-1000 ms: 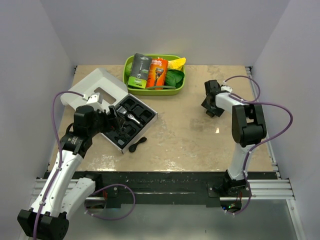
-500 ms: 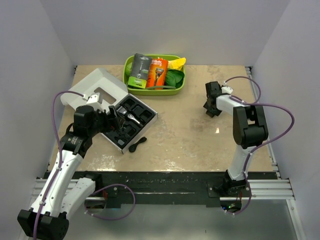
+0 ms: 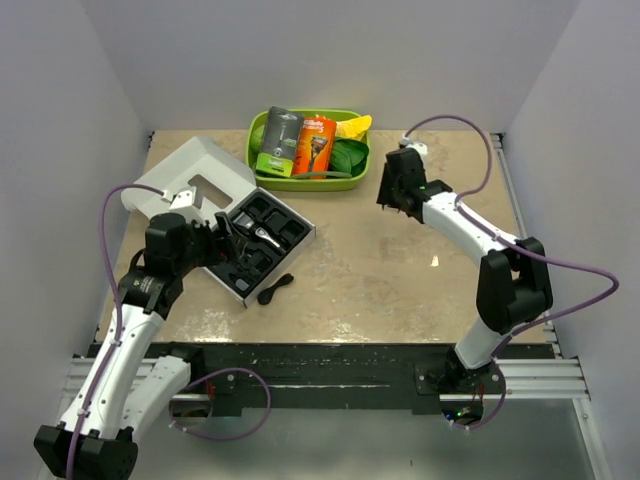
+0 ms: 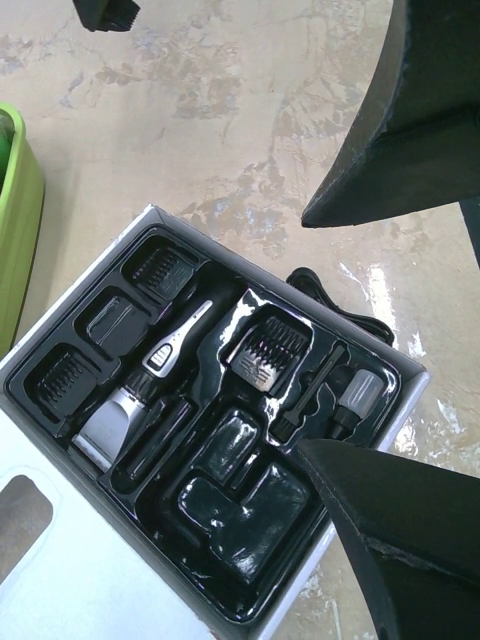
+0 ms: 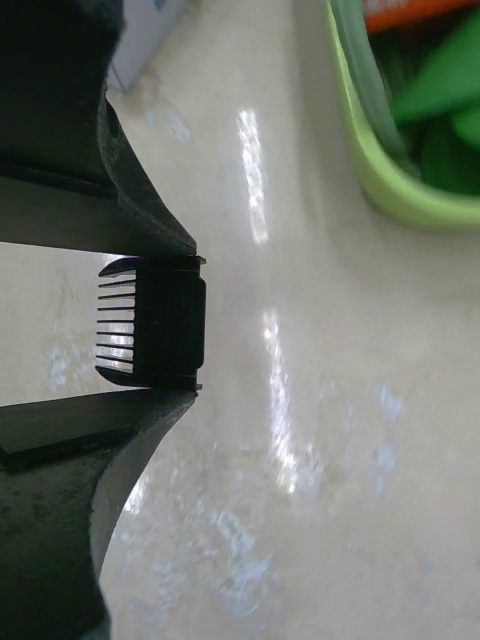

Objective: Sort the hair-cutting tools

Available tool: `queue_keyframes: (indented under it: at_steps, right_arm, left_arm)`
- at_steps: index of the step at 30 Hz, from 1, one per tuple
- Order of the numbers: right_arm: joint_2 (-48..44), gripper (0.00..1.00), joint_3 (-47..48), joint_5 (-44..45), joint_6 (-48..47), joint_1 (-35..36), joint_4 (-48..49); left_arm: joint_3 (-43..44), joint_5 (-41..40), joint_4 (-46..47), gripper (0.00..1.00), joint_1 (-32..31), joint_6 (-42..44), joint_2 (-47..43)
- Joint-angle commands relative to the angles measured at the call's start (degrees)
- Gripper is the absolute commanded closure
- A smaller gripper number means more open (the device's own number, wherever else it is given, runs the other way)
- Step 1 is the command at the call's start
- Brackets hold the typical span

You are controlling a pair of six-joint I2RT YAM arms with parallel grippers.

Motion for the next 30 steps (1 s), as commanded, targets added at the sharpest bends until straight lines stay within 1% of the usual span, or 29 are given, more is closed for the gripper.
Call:
queue_keyframes:
  at_steps: [1,6,9,11,13,16,19,23,30]
  right_arm:
    - [-1.7,0.68,4.7,-3.8,-10.5,6.1,2.8]
    - [0.0,0.65,8.0,-13.5,-15.4,8.7,5.6]
    - [2.5,0.63,12.5,-17.7,-18.5,10.6,5.6]
    - [5.0,0.64,14.9,-20.3,-20.2,12.1,5.0]
    - [6.9,0.64,19.2,-22.7,-22.9,13.6,3.6]
    - [11.5,0.64,25.8,-24.7,-26.3,15.8,0.4]
    - [15.5,0.64,31.3,-26.2,-32.5,18.3,-2.3]
    - [18.8,0.63,34.5,-26.9,-41.7,21.1,-2.9]
    - [23.7,0.62,38.6,-28.8,-51.3,23.1,-2.3]
  left_arm:
    - [1.3,-1.4,-0.6,0.09,-0.2,0.5,-1.4]
    - [1.9,-1.9,-1.8,0.09,-0.2,0.6,-2.5]
    - [2.2,-1.8,-2.6,0.09,-0.2,0.5,-3.3]
    - [2.6,-1.8,-3.2,0.09,-0.2,0.5,-3.6]
    - [2.8,-1.9,-3.9,0.09,-0.2,0.6,-3.9]
    - [2.9,-1.9,-4.3,0.09,-0.2,0.6,-4.1]
    - [3.1,-2.0,-4.8,0.09,-0.2,0.6,-4.3]
    - [2.8,-2.1,-4.9,0.09,-0.2,0.7,-4.4]
    - [2.1,-2.1,-4.9,0.09,-0.2,0.8,-4.7]
